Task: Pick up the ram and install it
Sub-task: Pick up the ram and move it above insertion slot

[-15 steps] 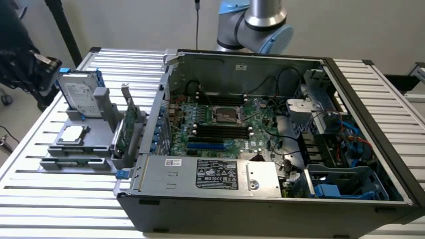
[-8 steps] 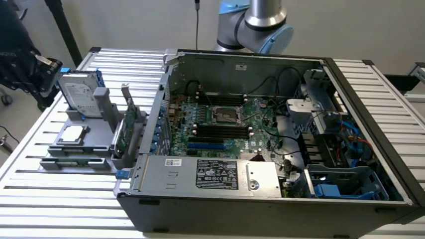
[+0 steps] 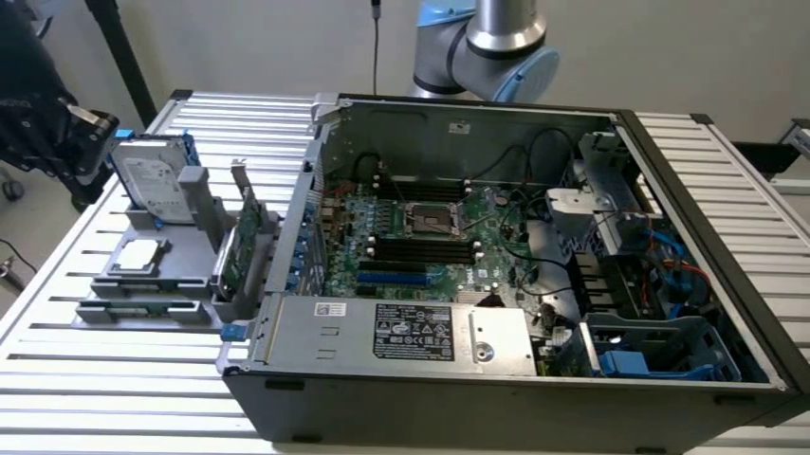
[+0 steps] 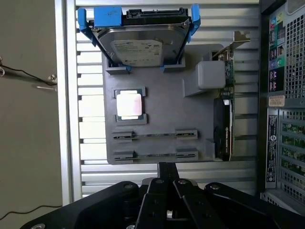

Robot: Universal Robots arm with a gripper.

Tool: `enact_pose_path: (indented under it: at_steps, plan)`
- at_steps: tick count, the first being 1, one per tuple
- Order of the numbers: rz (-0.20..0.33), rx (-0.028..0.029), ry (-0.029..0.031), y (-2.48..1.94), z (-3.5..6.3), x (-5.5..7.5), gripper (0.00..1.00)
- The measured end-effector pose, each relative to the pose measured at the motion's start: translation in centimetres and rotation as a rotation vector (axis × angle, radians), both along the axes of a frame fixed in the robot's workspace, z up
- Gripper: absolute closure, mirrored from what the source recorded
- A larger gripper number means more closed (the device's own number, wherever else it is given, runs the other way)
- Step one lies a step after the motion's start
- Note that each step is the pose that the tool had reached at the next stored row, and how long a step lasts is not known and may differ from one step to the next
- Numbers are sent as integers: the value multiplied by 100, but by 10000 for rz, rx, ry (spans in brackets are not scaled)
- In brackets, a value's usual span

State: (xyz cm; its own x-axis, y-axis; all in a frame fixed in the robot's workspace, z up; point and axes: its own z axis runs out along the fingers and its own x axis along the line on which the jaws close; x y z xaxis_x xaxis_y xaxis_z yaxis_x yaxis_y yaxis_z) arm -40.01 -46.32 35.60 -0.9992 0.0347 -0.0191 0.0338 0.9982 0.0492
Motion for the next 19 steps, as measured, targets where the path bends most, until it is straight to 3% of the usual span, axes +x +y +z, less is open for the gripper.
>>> enact_pose_path:
  at_steps: [4, 19]
  plan:
    - [249, 4, -2, 1, -14, 0, 89]
    - [2971, 20, 0, 0, -105, 0, 89]
